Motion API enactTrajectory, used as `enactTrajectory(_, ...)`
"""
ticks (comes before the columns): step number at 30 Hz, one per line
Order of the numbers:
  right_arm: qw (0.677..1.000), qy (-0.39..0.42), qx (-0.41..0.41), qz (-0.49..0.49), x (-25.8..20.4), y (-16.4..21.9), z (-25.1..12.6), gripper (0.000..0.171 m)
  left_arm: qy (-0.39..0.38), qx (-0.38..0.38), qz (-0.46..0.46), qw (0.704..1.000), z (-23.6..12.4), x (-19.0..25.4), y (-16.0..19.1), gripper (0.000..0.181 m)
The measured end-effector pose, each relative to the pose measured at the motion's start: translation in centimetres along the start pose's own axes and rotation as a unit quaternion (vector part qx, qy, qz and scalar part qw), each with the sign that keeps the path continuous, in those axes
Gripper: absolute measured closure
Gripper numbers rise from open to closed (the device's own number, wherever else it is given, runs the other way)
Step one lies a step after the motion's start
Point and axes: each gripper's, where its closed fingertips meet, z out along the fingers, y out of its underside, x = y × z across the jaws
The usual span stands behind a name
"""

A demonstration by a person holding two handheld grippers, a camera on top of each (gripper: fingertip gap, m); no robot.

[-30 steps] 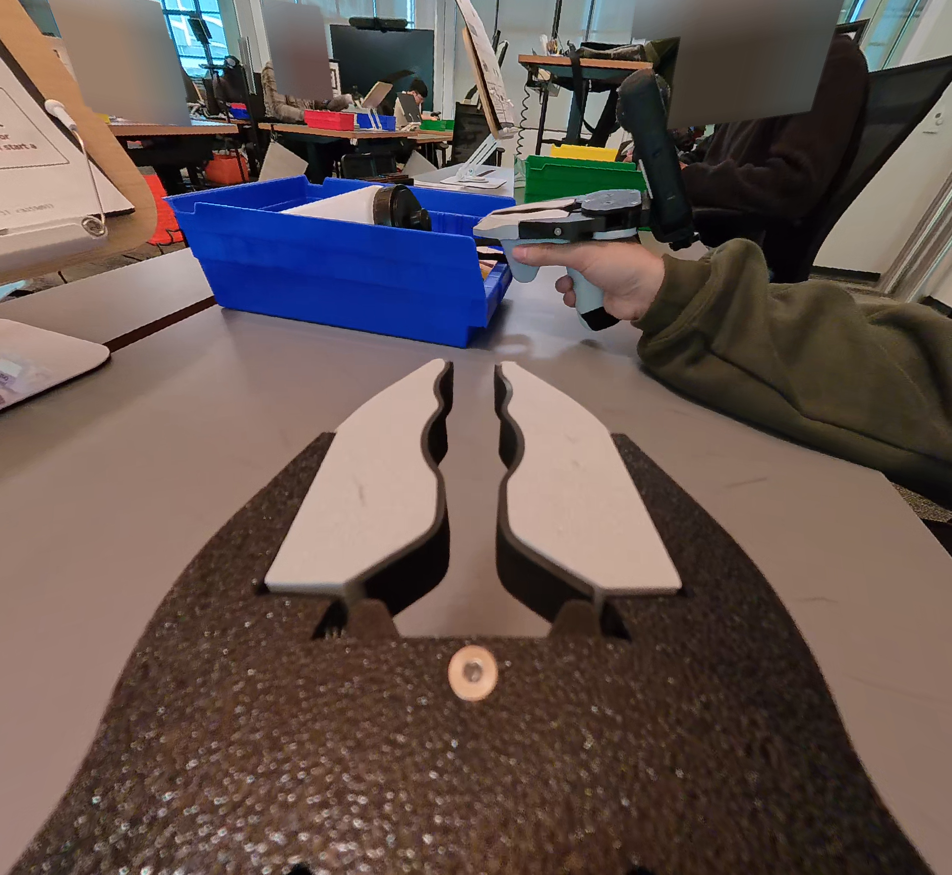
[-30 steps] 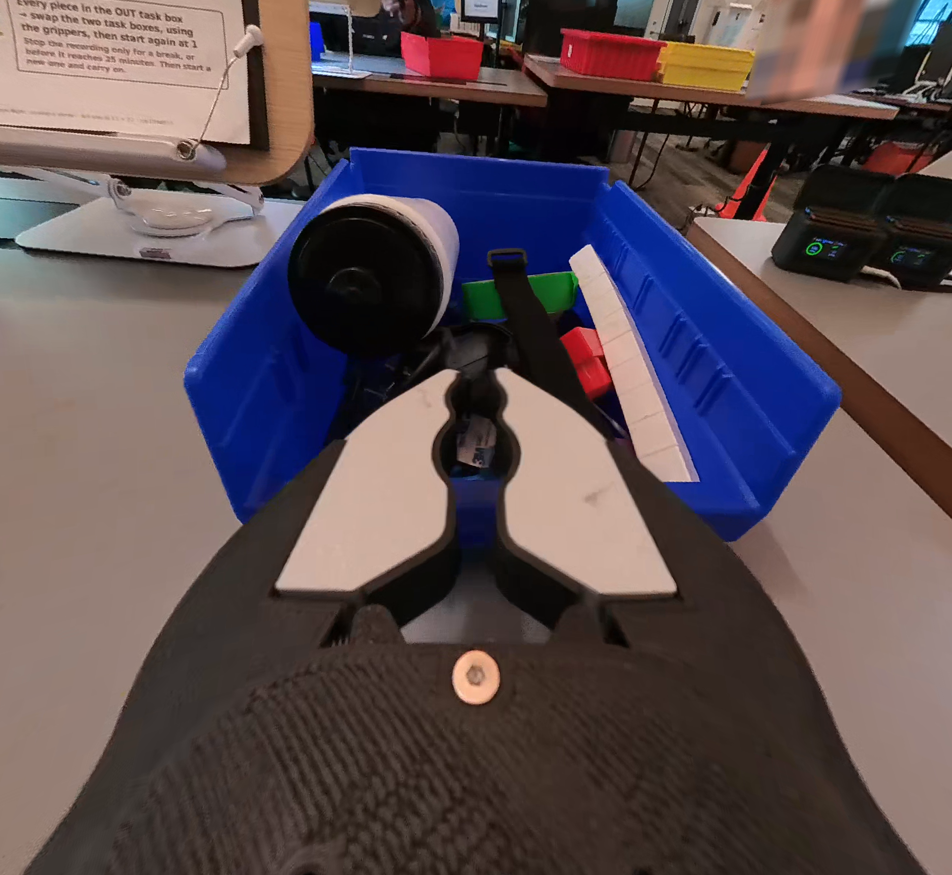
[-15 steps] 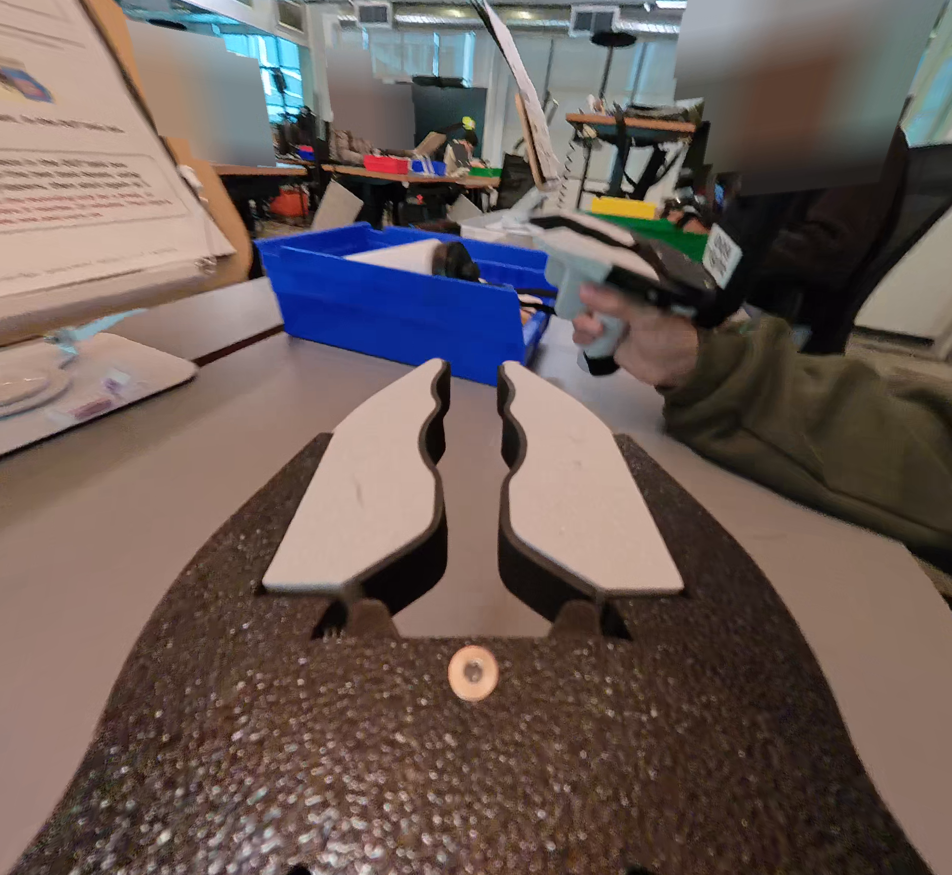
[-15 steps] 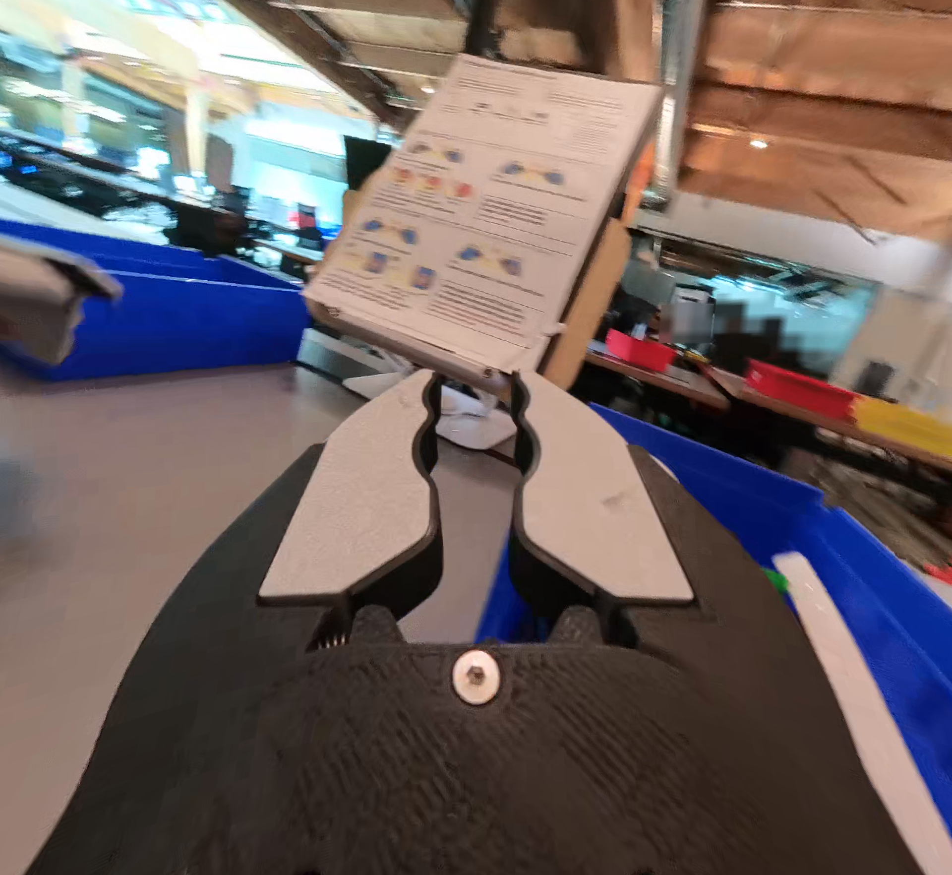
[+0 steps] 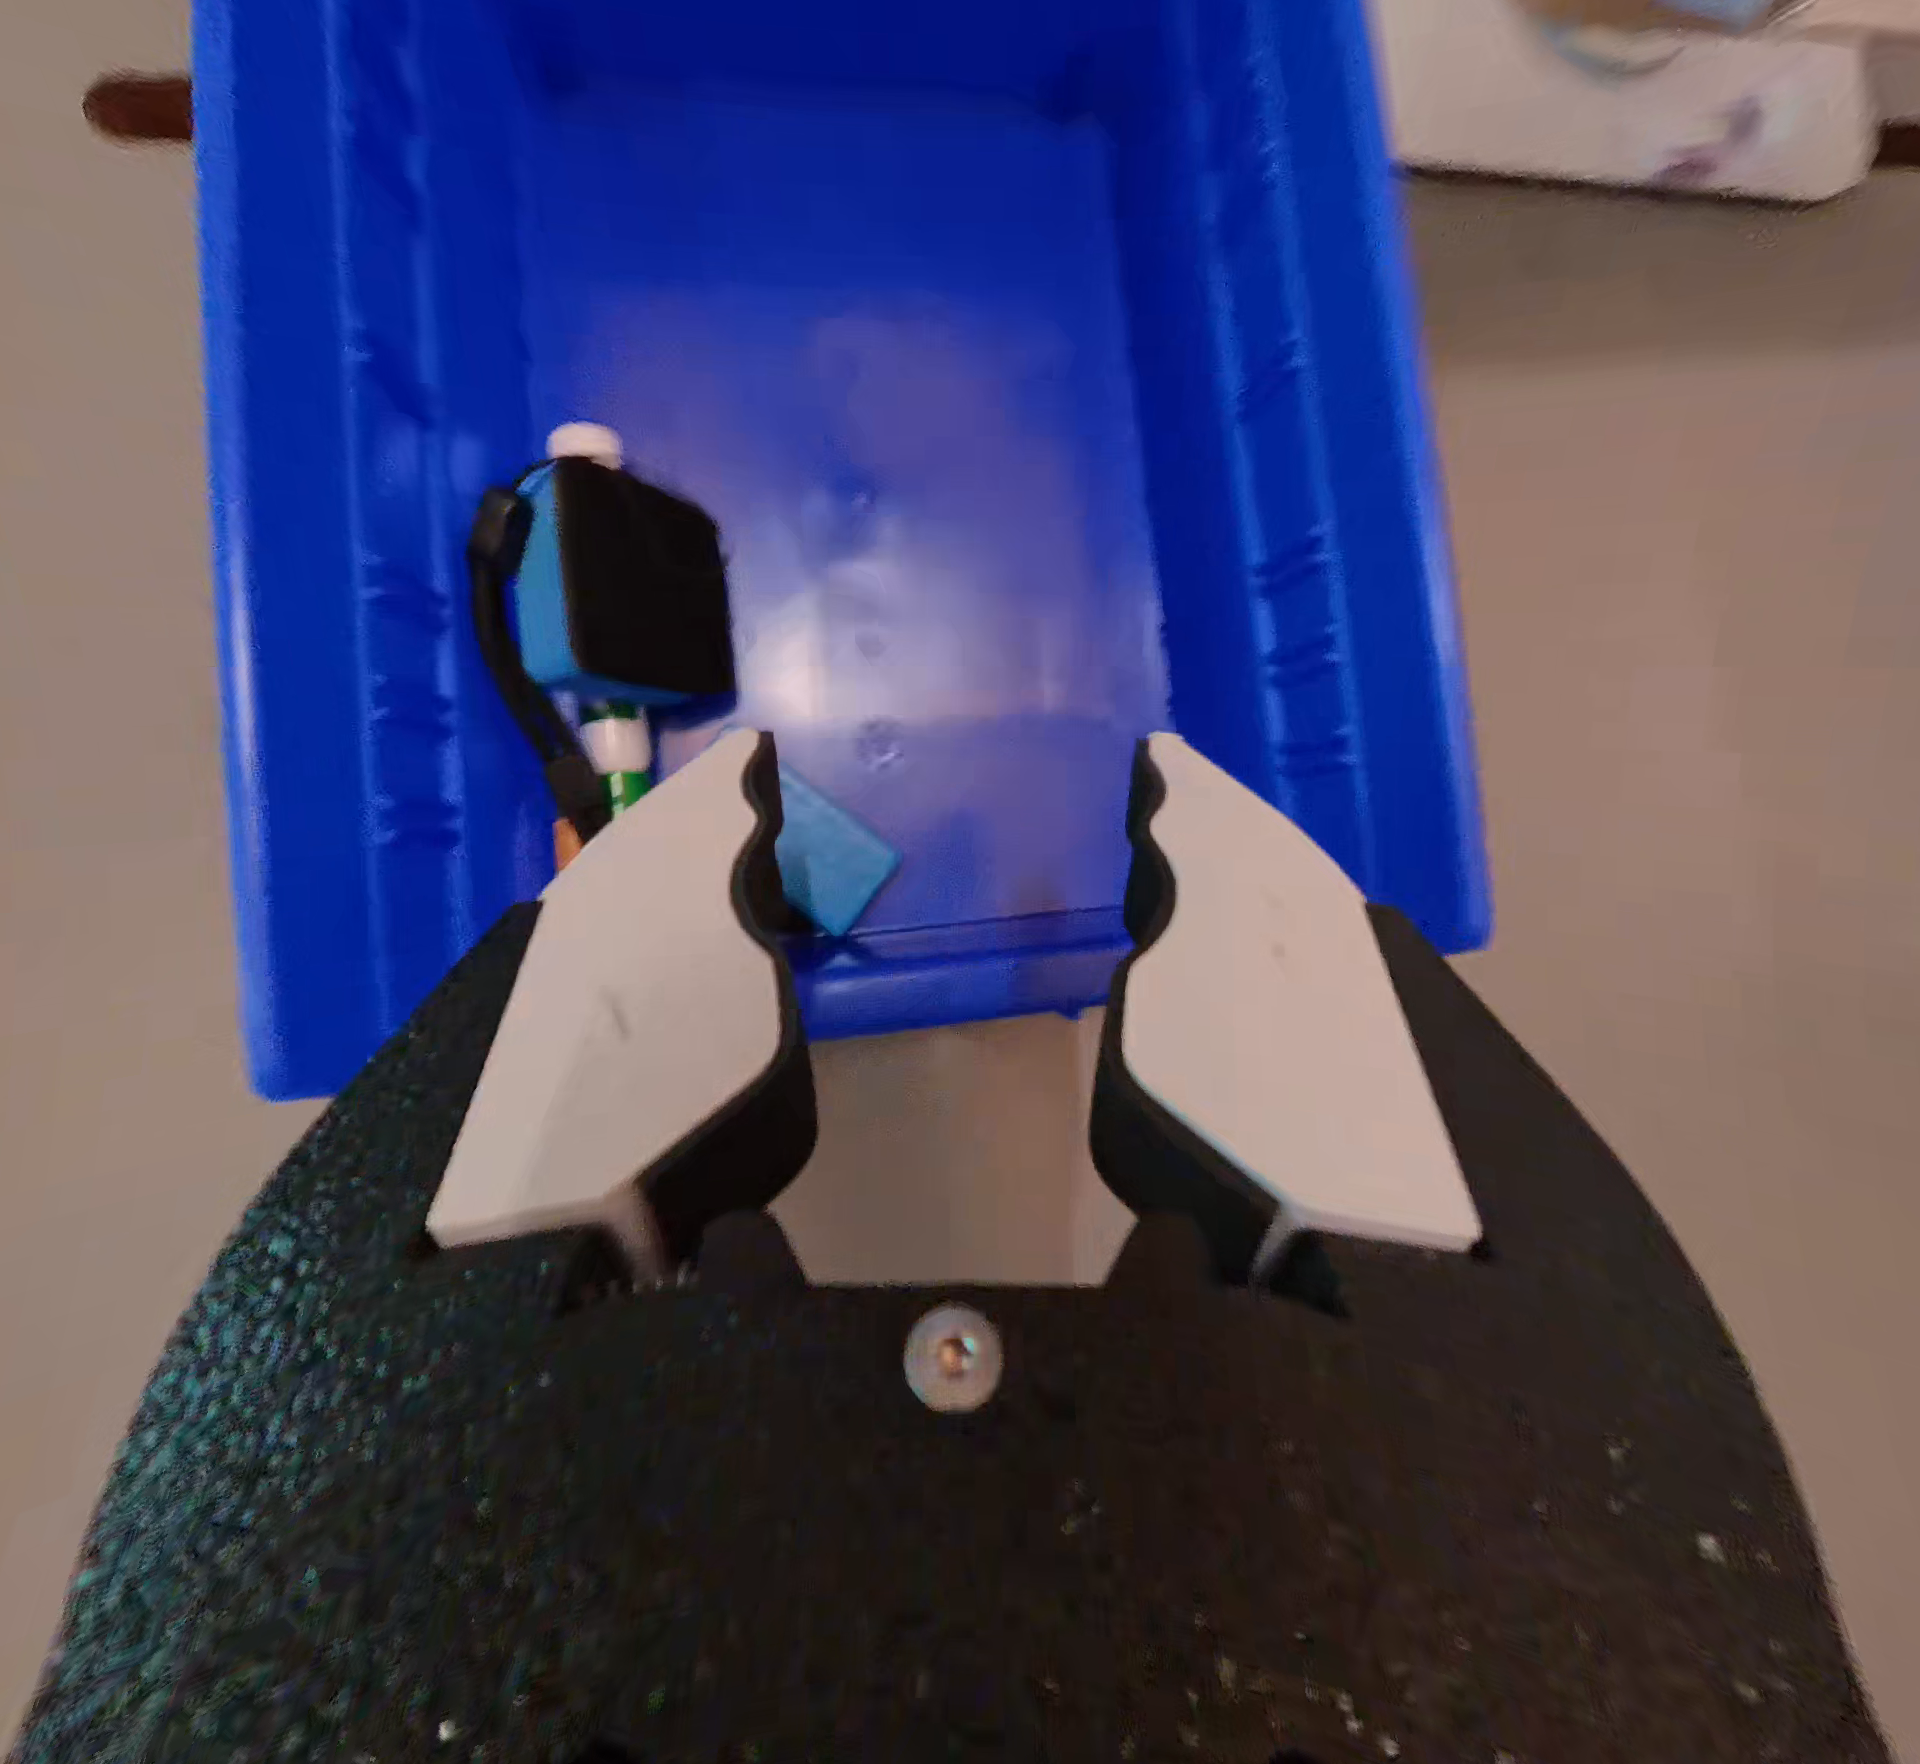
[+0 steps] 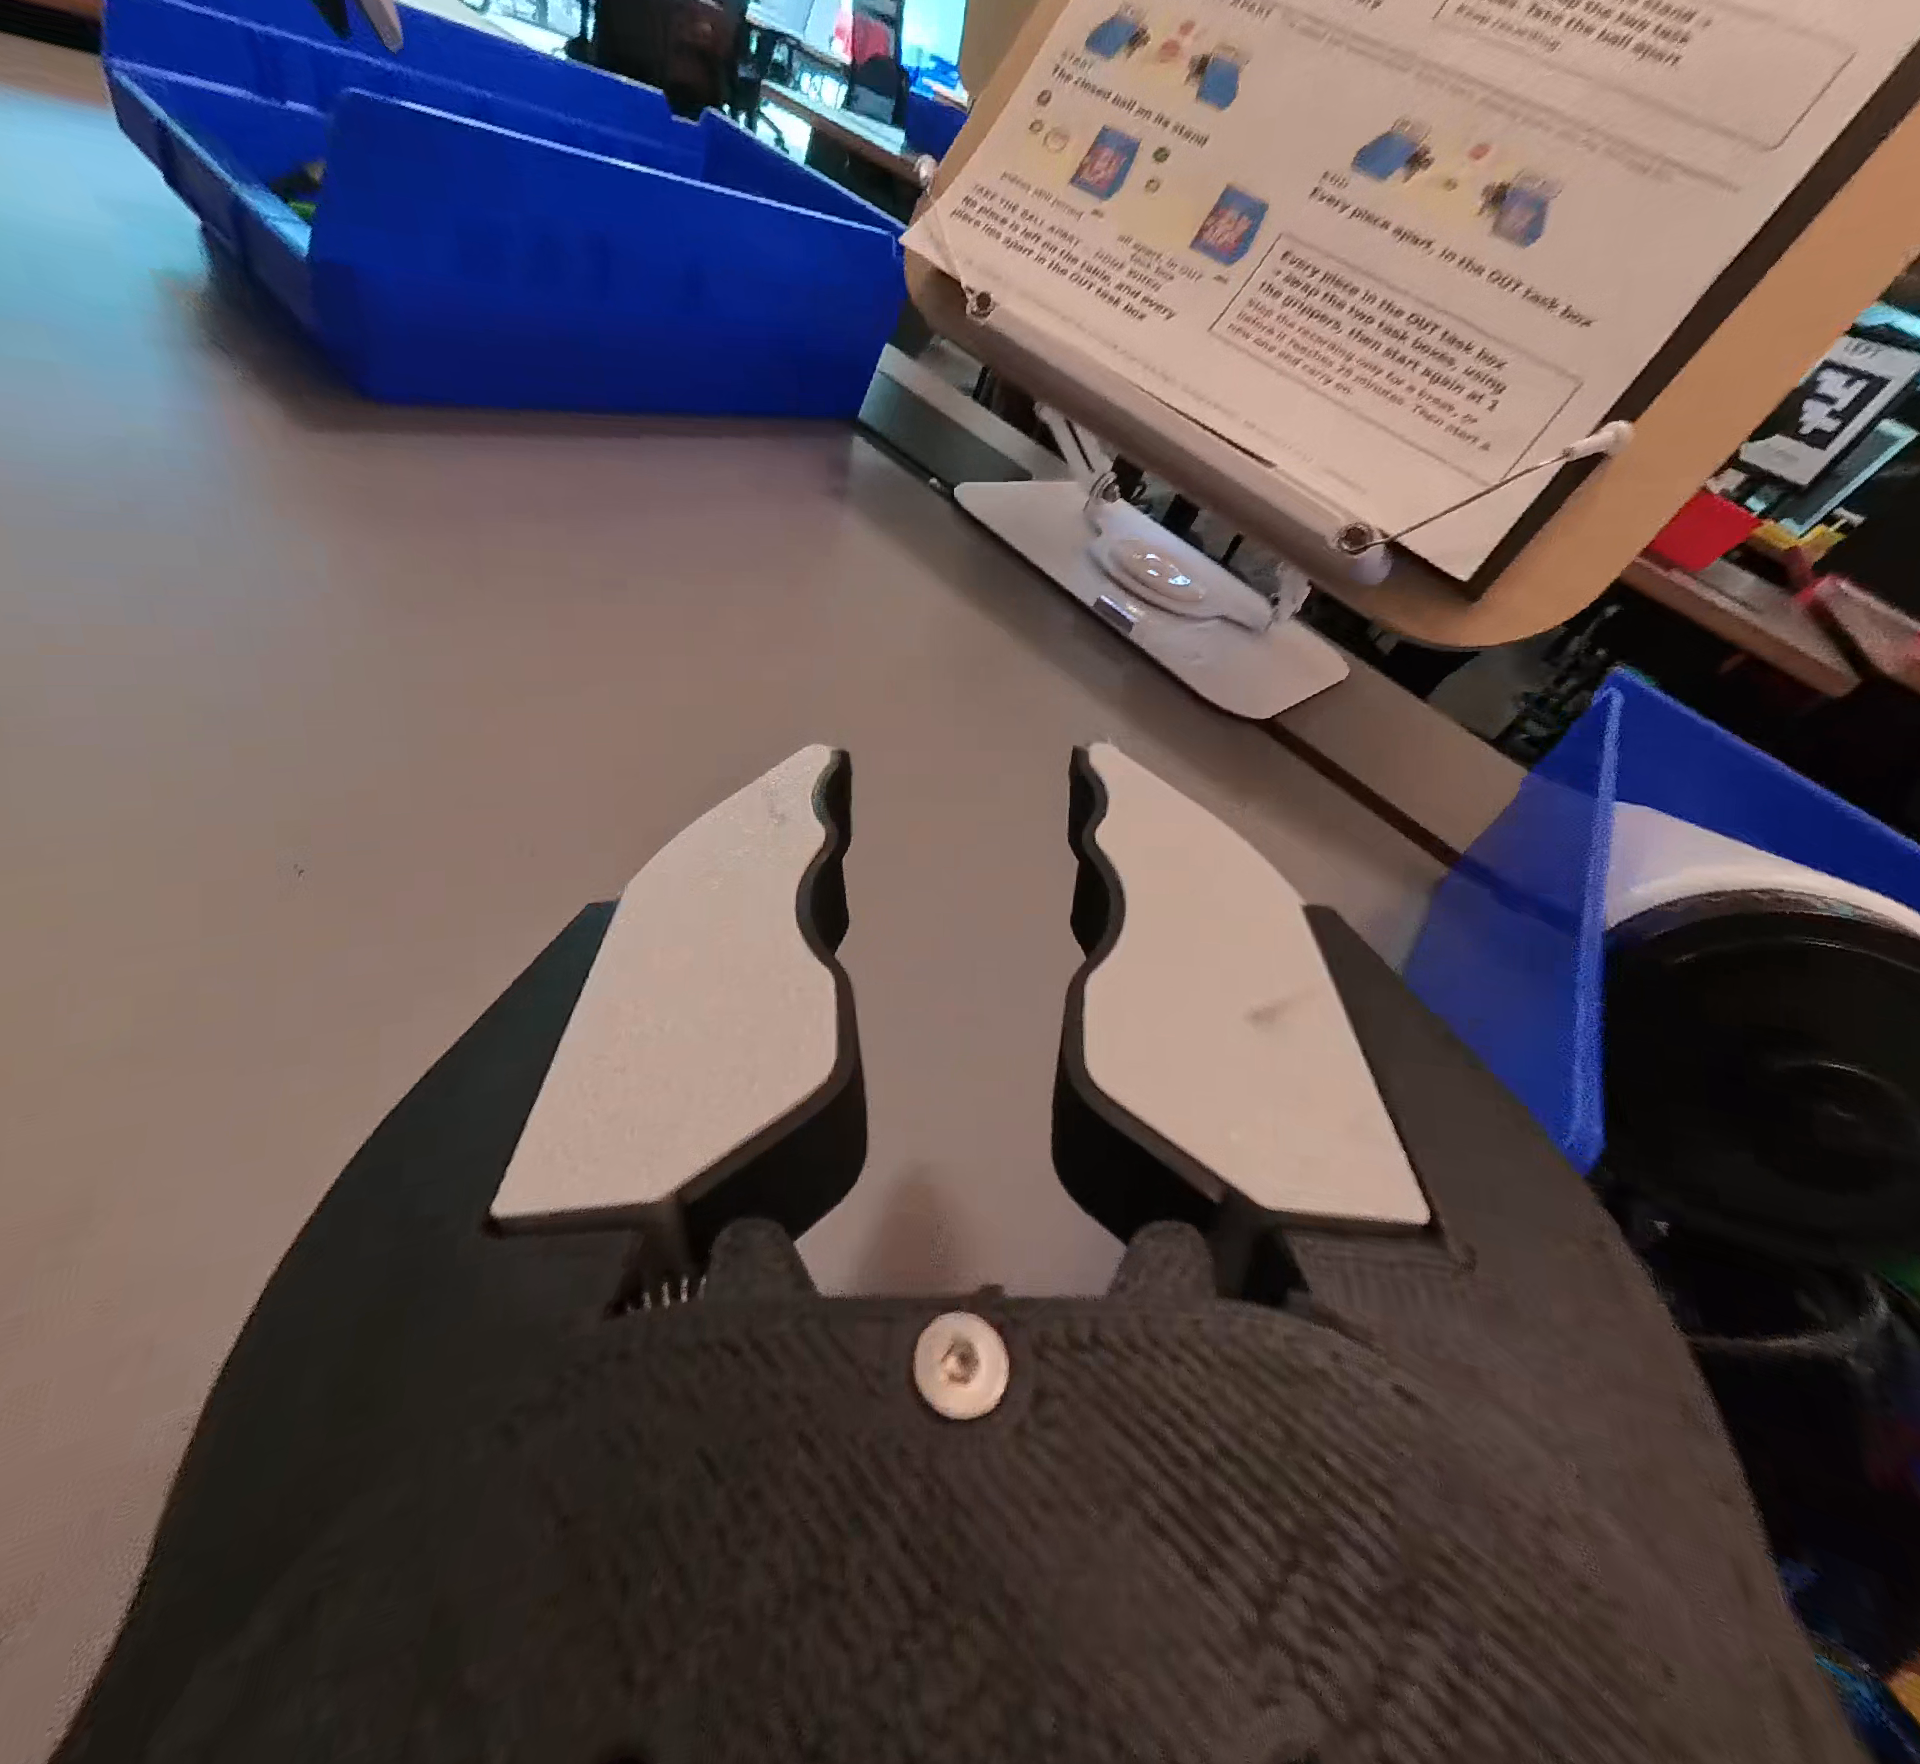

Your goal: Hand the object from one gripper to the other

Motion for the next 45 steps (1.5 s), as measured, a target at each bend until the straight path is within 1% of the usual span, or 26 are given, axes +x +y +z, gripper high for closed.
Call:
enactTrajectory(2,1.000,-0.004,-0.008,0.002,-0.1,0.2,0.1,0.129,-0.036,-0.041,-0.014,0.998,0.7,-1.6,0.3,0.118)
enactTrajectory(3,1.000,-0.003,-0.013,0.005,0.0,0.4,0.0,0.128,-0.041,-0.065,-0.030,0.997,1.3,-1.9,0.6,0.118)
enactTrajectory(7,0.999,-0.001,-0.022,0.024,0.4,0.7,-0.1,0.126,-0.019,-0.169,-0.103,0.980,3.2,-1.5,2.6,0.122)
enactTrajectory(8,0.999,-0.004,-0.025,0.034,0.4,0.8,-0.1,0.126,-0.036,-0.186,-0.109,0.976,3.4,-2.0,2.9,0.127)
enactTrajectory(10,0.999,-0.009,-0.024,0.045,0.2,0.6,-0.2,0.125,-0.076,-0.222,-0.124,0.964,3.6,-3.2,3.7,0.127)
enactTrajectory(15,0.999,-0.016,-0.020,0.048,0.0,0.2,-0.3,0.125,-0.176,-0.275,-0.140,0.935,4.1,-5.8,5.0,0.126)
enactTrajectory(19,0.998,-0.020,-0.021,0.055,0.0,0.3,-0.2,0.125,-0.185,-0.290,-0.165,0.924,5.1,-5.4,5.5,0.129)
enactTrajectory(22,0.998,-0.020,-0.022,0.056,0.1,0.2,-0.3,0.125,-0.191,-0.290,-0.187,0.919,5.7,-5.4,5.7,0.133)
enactTrajectory(26,0.998,-0.017,-0.026,0.050,0.2,0.2,-0.3,0.125,-0.201,-0.287,-0.178,0.920,6.0,-5.5,5.4,0.134)
enactTrajectory(29,0.998,-0.021,-0.032,0.054,0.1,0.3,-0.3,0.125,-0.192,-0.275,-0.153,0.930,6.3,-5.3,5.1,0.146)
enactTrajectory(32,0.998,-0.019,-0.032,0.049,0.1,0.3,-0.3,0.125,-0.177,-0.258,-0.140,0.939,6.6,-4.9,4.8,0.147)
enactTrajectory(35,0.998,-0.019,-0.034,0.055,0.2,0.6,-0.3,0.125,-0.132,-0.238,-0.136,0.953,6.9,-3.8,4.4,0.147)
enactTrajectory(39,0.997,-0.023,-0.030,0.067,0.0,0.7,-0.2,0.126,-0.099,-0.213,-0.063,0.970,6.4,-3.2,3.8,0.148)
enactTrajectory(42,0.998,-0.020,-0.028,0.059,0.0,0.6,-0.2,0.126,-0.082,-0.164,-0.002,0.983,5.2,-2.7,1.7,0.149)
enactTrajectory(45,0.997,-0.035,-0.008,0.070,-0.4,0.0,-0.2,0.126,-0.044,-0.058,0.046,0.996,2.8,-1.2,-2.6,0.149)
